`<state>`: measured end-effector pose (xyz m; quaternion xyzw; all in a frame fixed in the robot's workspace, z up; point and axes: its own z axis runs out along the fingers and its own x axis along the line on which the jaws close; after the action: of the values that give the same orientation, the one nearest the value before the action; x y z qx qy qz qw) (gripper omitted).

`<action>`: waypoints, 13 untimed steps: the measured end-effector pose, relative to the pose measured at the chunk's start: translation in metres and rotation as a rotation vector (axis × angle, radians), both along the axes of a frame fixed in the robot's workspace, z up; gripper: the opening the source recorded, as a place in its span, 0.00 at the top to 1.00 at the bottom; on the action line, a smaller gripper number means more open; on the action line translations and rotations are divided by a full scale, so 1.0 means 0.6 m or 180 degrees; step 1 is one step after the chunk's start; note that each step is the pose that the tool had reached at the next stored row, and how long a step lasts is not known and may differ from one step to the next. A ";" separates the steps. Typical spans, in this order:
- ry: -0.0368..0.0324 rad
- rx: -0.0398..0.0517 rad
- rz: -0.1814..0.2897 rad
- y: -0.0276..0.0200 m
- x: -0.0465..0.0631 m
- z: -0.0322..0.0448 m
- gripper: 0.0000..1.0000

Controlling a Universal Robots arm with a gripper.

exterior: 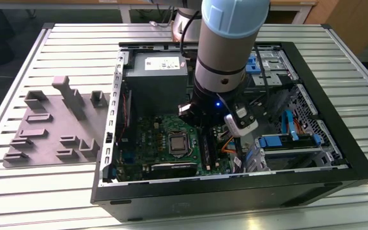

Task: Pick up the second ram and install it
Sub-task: 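Insert the second ram into the second slot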

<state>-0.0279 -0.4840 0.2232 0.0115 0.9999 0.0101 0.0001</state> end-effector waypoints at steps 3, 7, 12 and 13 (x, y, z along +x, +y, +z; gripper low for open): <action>0.0000 0.0000 0.0000 0.0000 0.000 -0.002 0.86; 0.0000 0.0000 0.0000 0.0000 0.000 -0.004 0.86; 0.0000 0.0000 0.0000 0.0000 0.000 -0.007 0.86; 0.0000 0.0000 0.0000 0.0000 0.000 -0.007 0.86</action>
<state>-0.0280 -0.4840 0.2188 0.0115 0.9999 0.0102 0.0001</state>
